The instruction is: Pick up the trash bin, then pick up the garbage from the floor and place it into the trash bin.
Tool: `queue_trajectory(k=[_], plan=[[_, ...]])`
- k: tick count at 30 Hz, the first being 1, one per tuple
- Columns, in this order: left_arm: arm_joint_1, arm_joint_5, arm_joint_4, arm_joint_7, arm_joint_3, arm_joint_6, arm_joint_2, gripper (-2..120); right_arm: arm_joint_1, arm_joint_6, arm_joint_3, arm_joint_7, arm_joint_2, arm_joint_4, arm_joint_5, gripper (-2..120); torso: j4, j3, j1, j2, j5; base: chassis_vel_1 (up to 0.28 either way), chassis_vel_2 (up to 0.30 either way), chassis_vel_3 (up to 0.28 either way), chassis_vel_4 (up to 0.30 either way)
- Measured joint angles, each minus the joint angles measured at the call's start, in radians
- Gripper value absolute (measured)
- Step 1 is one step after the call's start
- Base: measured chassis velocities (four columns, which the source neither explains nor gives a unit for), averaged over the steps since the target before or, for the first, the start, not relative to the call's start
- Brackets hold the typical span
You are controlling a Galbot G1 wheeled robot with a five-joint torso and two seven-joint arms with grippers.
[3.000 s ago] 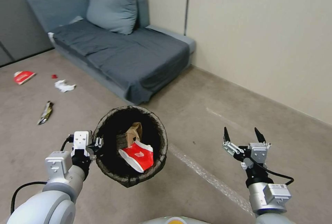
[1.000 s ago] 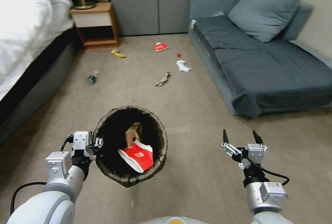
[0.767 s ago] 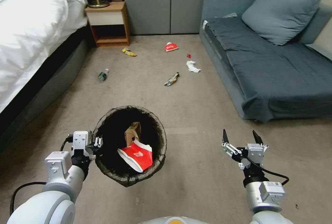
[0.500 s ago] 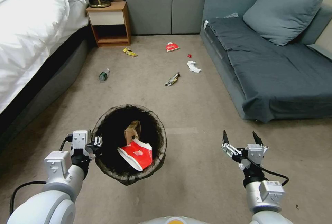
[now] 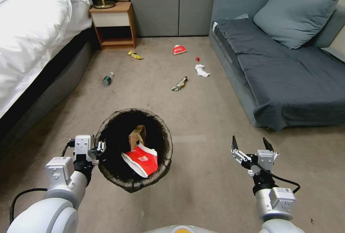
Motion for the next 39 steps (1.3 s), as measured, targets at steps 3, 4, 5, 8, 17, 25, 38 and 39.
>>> queue_trajectory(k=[3,4,5,8,17,25,38,39], plan=[[0.001,0.0,0.0,0.0,0.0,0.0,0.0,1,0.0,0.0,-0.001,0.002,0.0,0.0,0.0,100,-0.0002,0.0,0.0,0.0,0.0,-0.146,0.131,0.142,-0.139],[0.002,0.0,0.0,0.0,0.0,0.0,0.0,1,0.0,0.0,-0.002,0.004,0.0,0.0,-0.001,100,-0.0001,0.0,0.0,0.0,0.0,-0.134,0.12,0.112,-0.108],[0.002,0.0,0.0,0.0,0.0,0.0,0.0,1,-0.001,0.0,-0.002,0.004,0.0,0.0,-0.001,100,-0.0001,0.0,0.0,0.0,-0.0001,-0.116,0.12,0.119,-0.137],[0.003,0.0,0.0,0.0,0.0,0.0,0.001,1,-0.001,0.0,-0.003,0.005,0.0,0.0,-0.001,100,0.0,0.0,0.0,0.0,0.0001,-0.108,0.092,0.115,-0.107],[0.006,0.001,0.0,-0.001,-0.001,0.0,0.001,1,-0.002,0.0,-0.007,0.005,0.0,0.0,-0.003,100,-0.0001,0.0,0.0,0.0,-0.0001,-0.106,0.112,0.106,-0.111],[0.008,0.004,0.0,-0.001,-0.006,0.0,0.0,1,-0.002,0.001,-0.011,0.005,-0.001,0.0,-0.004,100,0.0,0.0,0.0,0.0,0.0,-0.129,0.119,0.122,-0.119],[0.007,0.015,0.0,-0.001,-0.012,-0.001,-0.006,1,0.004,0.001,-0.012,0.004,-0.001,-0.007,-0.005,100,-0.0001,0.0,0.0,0.0,0.0,-0.109,0.118,0.11,-0.114],[0.007,0.015,0.0,-0.001,-0.013,-0.001,-0.007,1,0.006,0.001,-0.012,0.004,-0.001,-0.008,-0.004,100,0.0,0.0,0.0,0.0,0.0,-0.113,0.128,0.131,-0.113]])
